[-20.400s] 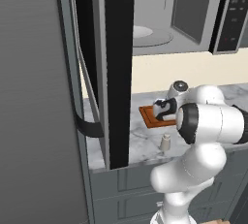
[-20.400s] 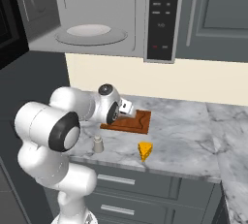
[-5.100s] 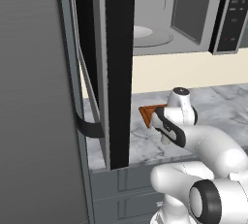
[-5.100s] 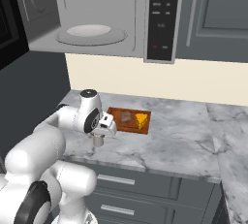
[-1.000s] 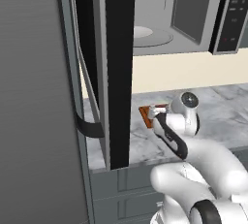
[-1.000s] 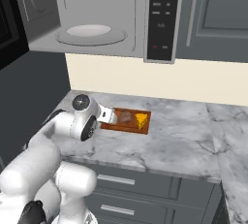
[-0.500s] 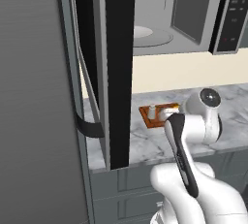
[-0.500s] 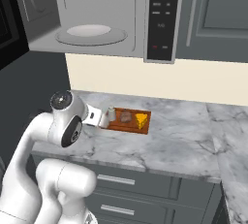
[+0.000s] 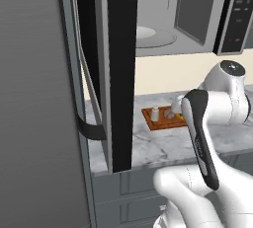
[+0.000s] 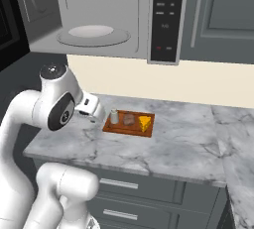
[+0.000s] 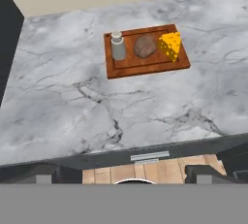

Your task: Retrieve the reheated potato from the microwave, then place the potato, cheese, and condiment on the cutting board.

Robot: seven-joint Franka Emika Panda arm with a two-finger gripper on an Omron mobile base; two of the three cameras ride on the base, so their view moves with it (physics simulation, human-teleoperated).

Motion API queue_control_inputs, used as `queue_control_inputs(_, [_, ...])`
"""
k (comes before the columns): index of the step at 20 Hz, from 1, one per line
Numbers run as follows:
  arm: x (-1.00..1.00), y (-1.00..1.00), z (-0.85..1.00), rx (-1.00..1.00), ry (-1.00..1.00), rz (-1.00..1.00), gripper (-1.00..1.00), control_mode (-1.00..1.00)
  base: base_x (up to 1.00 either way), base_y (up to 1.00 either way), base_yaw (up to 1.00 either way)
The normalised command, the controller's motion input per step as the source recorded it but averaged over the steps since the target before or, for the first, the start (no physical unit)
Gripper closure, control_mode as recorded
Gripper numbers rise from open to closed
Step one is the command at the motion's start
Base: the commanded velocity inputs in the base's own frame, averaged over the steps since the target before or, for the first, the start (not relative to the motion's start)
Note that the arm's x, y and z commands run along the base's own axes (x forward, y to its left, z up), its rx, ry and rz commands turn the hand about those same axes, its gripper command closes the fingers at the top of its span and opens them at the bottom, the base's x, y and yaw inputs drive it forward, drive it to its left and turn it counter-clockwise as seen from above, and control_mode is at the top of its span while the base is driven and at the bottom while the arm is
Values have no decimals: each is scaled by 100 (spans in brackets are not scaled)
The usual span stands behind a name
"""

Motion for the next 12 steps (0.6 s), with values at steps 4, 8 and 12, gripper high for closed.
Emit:
queue_control_inputs(4, [-62,0,25,1,11,0,-100,-100,0,0,0])
queue_control_inputs(8, [-63,6,2,0,3,0,-100,-100,0,0,0])
queue_control_inputs(12, [-49,30,0,0,0,0,-100,-100,0,0,0])
